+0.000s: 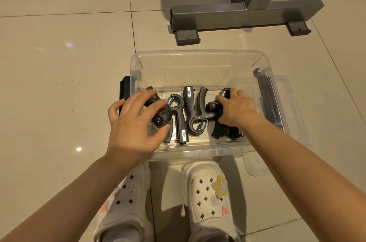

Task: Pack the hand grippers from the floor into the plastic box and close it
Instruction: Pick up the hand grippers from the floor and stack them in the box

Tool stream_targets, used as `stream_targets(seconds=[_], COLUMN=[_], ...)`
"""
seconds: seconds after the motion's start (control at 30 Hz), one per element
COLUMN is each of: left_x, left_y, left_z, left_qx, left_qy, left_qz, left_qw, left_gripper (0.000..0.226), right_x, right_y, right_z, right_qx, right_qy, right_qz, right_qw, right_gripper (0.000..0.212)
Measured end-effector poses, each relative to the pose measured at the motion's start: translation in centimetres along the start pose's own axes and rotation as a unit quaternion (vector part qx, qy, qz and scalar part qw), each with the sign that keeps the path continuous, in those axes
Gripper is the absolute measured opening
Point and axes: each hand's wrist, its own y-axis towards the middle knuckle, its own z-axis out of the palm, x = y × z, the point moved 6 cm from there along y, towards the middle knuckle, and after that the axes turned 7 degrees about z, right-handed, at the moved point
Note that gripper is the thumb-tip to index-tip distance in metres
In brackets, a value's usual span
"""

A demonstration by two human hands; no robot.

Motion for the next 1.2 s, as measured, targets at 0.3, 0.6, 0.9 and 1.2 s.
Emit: stream_targets(seconds=[0.3, 0.6, 0.9, 1.2], left_x=[-0.1, -0.3, 0.2, 0.7], left_y=[0.2, -1.1, -2.0, -2.4], left_z=[-0.3, -2.6, -4.4, -4.2], left_qx=[-0.010, -0.017, 0.058, 0.055], left_qy=[0.000, -0.149, -0.121, -0.168], left_qz=[0.022, 0.065, 0.124, 0.100], left_qw=[1.000, 0.987, 0.983, 0.979], left_gripper=[0.047, 0.067, 0.061, 0.059], right_x=[0.5, 8.5, 12.5, 11.6], right_y=[-2.6, -7.2, -6.3, -6.5], right_z=[-2.5, -6.3, -6.5, -6.3], right_qx=[-0.011, -0.100, -0.095, -0.120], right_qy=[0.202, 0.253, 0.220, 0.289], right_qz=[-0.073, -0.324, -0.384, -0.376], right_qw=[0.977, 0.906, 0.892, 0.872], right_gripper=[0.074, 0.098, 0.097, 0.096])
